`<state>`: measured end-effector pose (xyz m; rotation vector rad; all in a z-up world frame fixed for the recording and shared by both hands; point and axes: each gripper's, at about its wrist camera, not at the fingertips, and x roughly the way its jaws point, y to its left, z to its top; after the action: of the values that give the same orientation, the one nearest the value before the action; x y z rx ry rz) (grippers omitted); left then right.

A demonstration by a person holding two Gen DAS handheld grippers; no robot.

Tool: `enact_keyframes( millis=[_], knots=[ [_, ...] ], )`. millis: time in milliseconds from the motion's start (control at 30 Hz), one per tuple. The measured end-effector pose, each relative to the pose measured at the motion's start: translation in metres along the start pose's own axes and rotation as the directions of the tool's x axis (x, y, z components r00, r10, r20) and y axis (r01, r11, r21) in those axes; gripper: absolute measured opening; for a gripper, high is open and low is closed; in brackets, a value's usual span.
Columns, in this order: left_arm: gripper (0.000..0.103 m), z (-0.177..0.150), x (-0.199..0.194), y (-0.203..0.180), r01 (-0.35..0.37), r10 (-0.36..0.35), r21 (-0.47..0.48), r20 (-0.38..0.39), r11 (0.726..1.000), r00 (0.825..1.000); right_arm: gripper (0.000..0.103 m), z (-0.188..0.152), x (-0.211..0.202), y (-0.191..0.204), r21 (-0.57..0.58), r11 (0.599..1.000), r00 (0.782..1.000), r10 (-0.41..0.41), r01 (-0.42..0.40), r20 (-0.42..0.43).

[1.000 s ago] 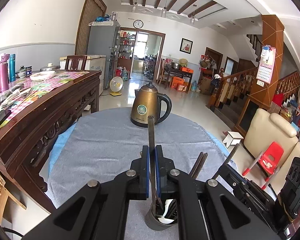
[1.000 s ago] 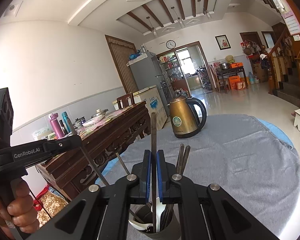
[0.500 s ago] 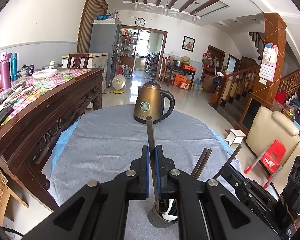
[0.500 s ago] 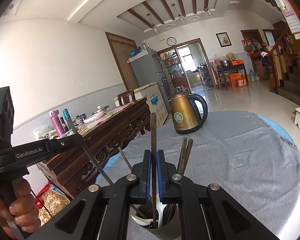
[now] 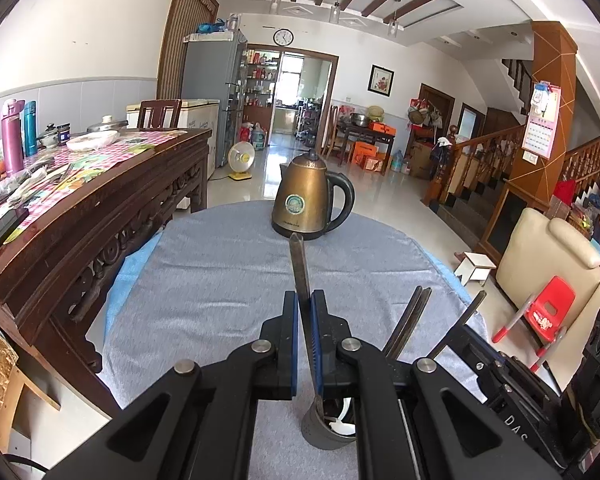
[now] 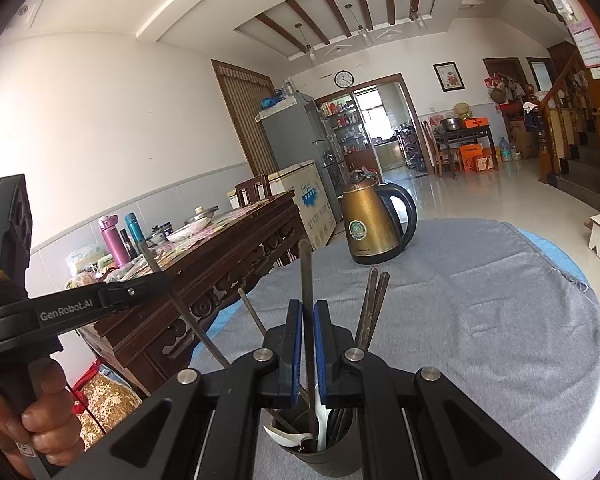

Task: Organize utensils
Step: 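Carry both chopsticks into the black cup and open both tools to release, then withdraw both open tools up and away from the black cup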

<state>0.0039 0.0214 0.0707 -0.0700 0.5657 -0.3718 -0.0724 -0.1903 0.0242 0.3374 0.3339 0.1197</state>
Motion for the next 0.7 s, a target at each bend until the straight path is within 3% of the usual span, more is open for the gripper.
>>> enact_keyframes(
  millis=[67, 133, 167, 200, 233, 267, 300, 700],
  knots=[
    [0.01, -0.001, 0.0, 0.0, -0.019, 0.019, 0.007, -0.004, 1.0, 1.0, 0.009, -0.001, -0.001, -0.001, 0.003, 1.0, 1.0, -0.003, 0.003, 0.003],
    [0.028, -0.002, 0.0, 0.0, -0.043, 0.043, 0.018, -0.003, 0.999, 0.999, 0.009, -0.001, 0.0, -0.002, 0.006, 1.0, 1.0, 0.005, -0.004, -0.006],
    [0.046, -0.003, -0.002, 0.0, -0.056, 0.056, 0.022, 0.004, 0.998, 0.998, 0.014, -0.001, -0.001, -0.002, 0.008, 1.0, 1.0, 0.004, -0.004, -0.005],
    [0.06, -0.003, -0.003, 0.0, -0.07, 0.07, 0.023, 0.009, 0.997, 0.998, 0.026, 0.0, -0.001, -0.003, 0.013, 1.0, 1.0, 0.005, -0.005, -0.002],
    [0.062, -0.003, -0.005, 0.001, -0.09, 0.09, 0.026, 0.022, 0.996, 0.996, 0.034, 0.0, -0.003, -0.005, 0.021, 1.0, 1.0, 0.006, -0.006, 0.001],
    [0.062, -0.004, -0.006, 0.002, -0.104, 0.103, 0.03, 0.029, 0.994, 0.994, 0.052, 0.001, -0.004, -0.006, 0.027, 1.0, 1.0, 0.007, -0.007, 0.006],
    [0.062, -0.003, -0.006, 0.003, -0.114, 0.113, 0.033, 0.03, 0.993, 0.993, 0.059, 0.001, -0.006, -0.008, 0.031, 1.0, 1.0, 0.003, -0.004, 0.019],
    [0.081, -0.007, -0.012, 0.012, -0.285, 0.282, 0.062, 0.056, 0.956, 0.958, 0.059, 0.002, -0.015, -0.008, 0.016, 1.0, 0.999, -0.021, 0.021, 0.042]
  ],
)
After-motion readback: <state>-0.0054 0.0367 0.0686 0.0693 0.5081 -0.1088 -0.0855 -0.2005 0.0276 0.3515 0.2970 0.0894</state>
